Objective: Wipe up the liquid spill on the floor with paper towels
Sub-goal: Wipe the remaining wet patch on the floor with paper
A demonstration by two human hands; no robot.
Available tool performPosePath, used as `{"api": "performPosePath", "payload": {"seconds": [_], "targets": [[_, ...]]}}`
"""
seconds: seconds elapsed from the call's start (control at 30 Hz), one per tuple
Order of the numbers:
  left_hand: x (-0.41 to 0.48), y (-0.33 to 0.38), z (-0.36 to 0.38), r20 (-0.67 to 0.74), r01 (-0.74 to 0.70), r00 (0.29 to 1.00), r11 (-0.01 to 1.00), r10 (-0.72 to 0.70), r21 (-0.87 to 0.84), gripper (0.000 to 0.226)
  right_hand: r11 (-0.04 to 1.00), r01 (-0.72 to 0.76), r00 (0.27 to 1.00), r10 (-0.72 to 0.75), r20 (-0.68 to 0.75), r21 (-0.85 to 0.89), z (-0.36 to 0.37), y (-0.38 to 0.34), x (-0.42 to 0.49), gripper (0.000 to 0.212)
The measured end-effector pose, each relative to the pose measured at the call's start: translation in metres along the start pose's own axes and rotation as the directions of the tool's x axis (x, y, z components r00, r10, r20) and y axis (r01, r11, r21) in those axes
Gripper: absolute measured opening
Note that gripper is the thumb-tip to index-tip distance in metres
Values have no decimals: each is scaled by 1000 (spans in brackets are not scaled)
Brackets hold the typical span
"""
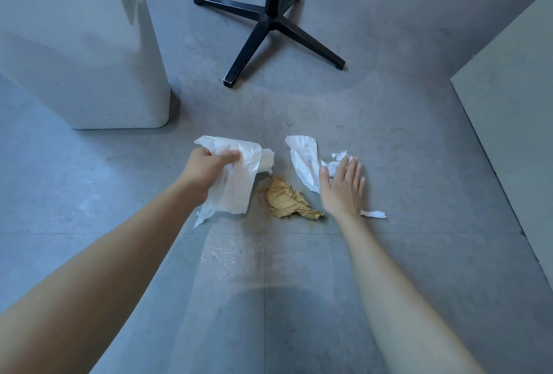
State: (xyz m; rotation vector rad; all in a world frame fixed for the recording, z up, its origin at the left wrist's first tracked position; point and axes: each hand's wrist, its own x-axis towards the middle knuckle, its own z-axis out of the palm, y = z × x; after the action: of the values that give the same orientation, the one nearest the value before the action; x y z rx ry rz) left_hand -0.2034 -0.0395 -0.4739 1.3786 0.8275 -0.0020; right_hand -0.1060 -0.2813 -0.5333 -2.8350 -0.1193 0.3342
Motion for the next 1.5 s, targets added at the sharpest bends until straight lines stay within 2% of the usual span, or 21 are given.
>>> {"api": "performPosePath", "payload": {"seconds": [0.1,0.2,0.3,0.37,0.4,0.53,0.7,0.9,0.97,1.03,1.07,1.1,1.17,1.2,1.3,1.4,1.5], "targets": [[-3,1,1,5,-12,1000,1000,12,9,8,991,0,986,22,164,-135,3,6,1,74],[-6,4,2,8,-16,1000,1000,16,15,10,986,14,980,19,196,-168,-6,-2,2,76],[-9,8,0,19,-29,999,999,29,22,9,966,229,964,-208,164,-121,-11,-23,-2,68],[-11,9,-1,19,-39,999,999,38,20,7,920,378,909,-348,228,-103,-5,-37,-8,62],[-12,9,-1,18,-41,999,999,41,17,6,910,402,890,-361,280,-105,0,-41,-10,61],[-15,11,-5,5,-33,999,999,33,25,7,921,365,879,-293,377,-136,6,-44,-8,63],[-19,15,-11,-7,-37,999,999,37,17,8,917,375,905,-329,270,-138,-1,-48,1,67],[-26,17,-17,4,-21,1000,1000,21,-6,10,958,263,881,-190,433,-116,-12,-61,9,70],[-29,21,-19,25,-21,999,999,22,-27,9,973,231,912,-209,354,-21,-24,-79,3,70],[-33,25,-22,39,-25,999,998,27,-56,15,957,174,950,-225,216,230,-33,-96,-9,65],[-36,27,-25,43,-28,999,998,31,-64,18,909,90,958,-191,214,408,-36,-104,-16,63],[-39,30,-28,49,-33,998,998,36,-62,20,821,-28,950,-156,271,571,-37,-111,-22,62],[-45,34,-33,77,-46,996,998,49,-40,19,632,-229,906,-139,399,741,-41,-121,-29,58],[-48,36,-35,105,-58,993,998,60,-25,15,554,-273,894,-155,420,787,-42,-123,-33,49],[-62,44,-44,186,-78,980,996,70,40,14,396,-265,914,-187,360,879,-48,-133,-47,10],[-70,48,-55,119,-65,992,990,49,128,14,293,-249,949,-119,293,923,-56,-137,-53,12],[-73,48,-68,42,-55,998,988,50,143,17,56,-263,963,-52,266,963,-68,-132,-57,8]]}}
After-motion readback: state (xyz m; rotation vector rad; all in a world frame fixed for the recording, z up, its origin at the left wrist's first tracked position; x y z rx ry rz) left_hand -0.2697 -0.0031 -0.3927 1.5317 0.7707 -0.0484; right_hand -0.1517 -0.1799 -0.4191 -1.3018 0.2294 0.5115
